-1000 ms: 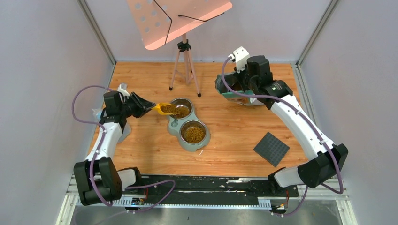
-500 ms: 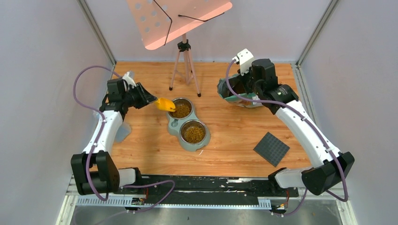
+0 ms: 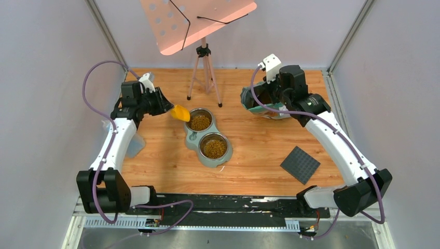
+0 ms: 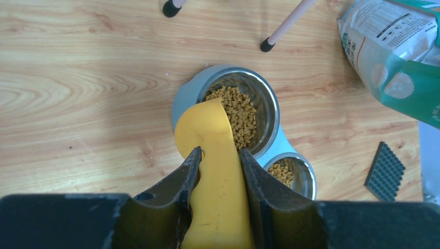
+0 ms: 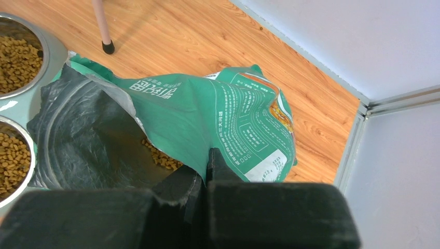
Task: Serve the pet food
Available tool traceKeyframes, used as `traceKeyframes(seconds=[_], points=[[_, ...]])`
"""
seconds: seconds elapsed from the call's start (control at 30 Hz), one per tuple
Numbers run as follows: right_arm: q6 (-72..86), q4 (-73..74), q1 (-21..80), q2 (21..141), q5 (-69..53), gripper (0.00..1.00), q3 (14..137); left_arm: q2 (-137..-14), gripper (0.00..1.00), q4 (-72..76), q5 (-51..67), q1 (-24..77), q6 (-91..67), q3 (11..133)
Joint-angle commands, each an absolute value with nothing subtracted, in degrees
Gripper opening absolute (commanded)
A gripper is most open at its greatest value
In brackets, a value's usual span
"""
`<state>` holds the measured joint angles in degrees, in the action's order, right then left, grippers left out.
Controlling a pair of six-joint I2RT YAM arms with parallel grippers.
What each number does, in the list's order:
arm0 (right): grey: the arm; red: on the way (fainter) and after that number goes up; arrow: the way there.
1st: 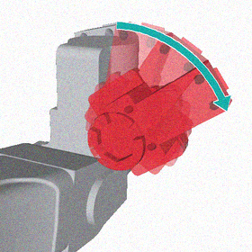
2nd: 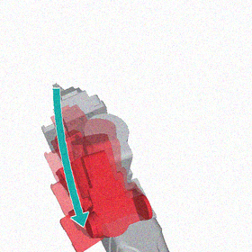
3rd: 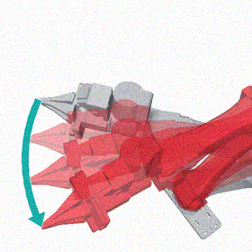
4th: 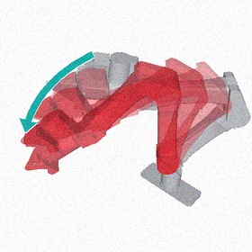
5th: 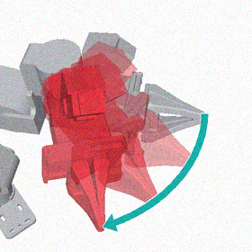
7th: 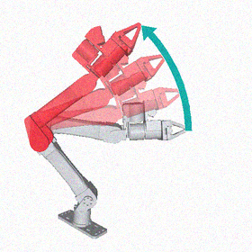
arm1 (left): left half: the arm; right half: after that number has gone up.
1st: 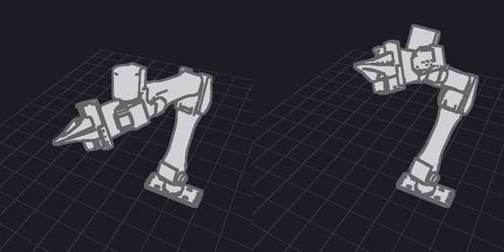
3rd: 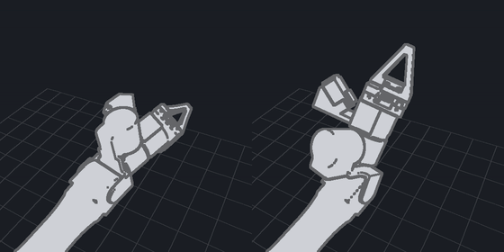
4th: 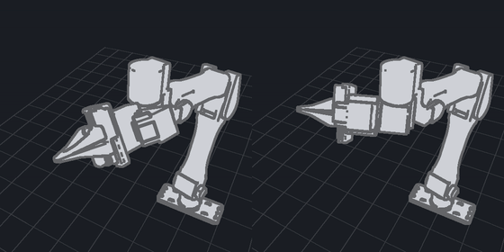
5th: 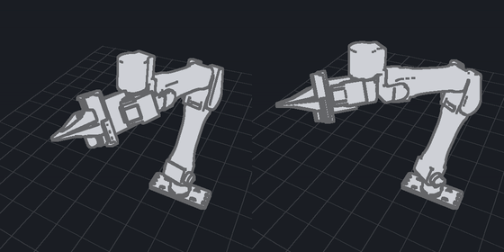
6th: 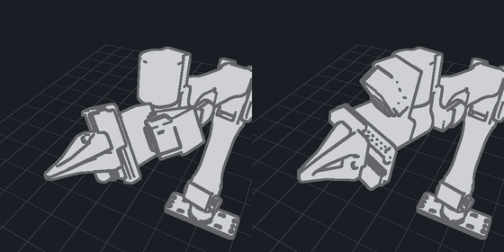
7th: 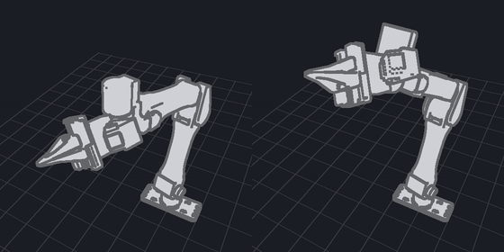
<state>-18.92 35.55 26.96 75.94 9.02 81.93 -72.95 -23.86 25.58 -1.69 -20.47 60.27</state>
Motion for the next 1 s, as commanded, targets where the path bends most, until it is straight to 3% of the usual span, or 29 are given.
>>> traceKeyframes(seconds=[0.0, 0.3, 0.57, 0.77, 0.97], points=[[-15.4, 27.74, 26.24, 71.87, 5.38, 0.0, 82.79, -70.44, 0.0, -23.05, 25.47, -1.42, -14.75, 63.21], [-13.98, 28.99, 26.15, 70.9, 2.41, 0.0, 80.38, -62.43, 0.0, -27.03, 27.55, -1.47, -8.77, 65.03], [-16.42, 30.35, 26.11, 69.43, -0.6, 0.0, 78.55, -50.55, 0.0, -36.7, 36.96, -1.49, 12.08, 66.1], [-18.24, 35.57, 26.16, 69.81, -4.74, 0.0, 81.66, -49.94, 0.0, -43.25, 48.68, -0.64, 25.38, 71.69], [-19.32, 40.36, 26.19, 70.39, -7.7, 0.0, 85.05, -52.14, 0.0, -44.46, 53.04, 8.4, 36.75, 75.98]])
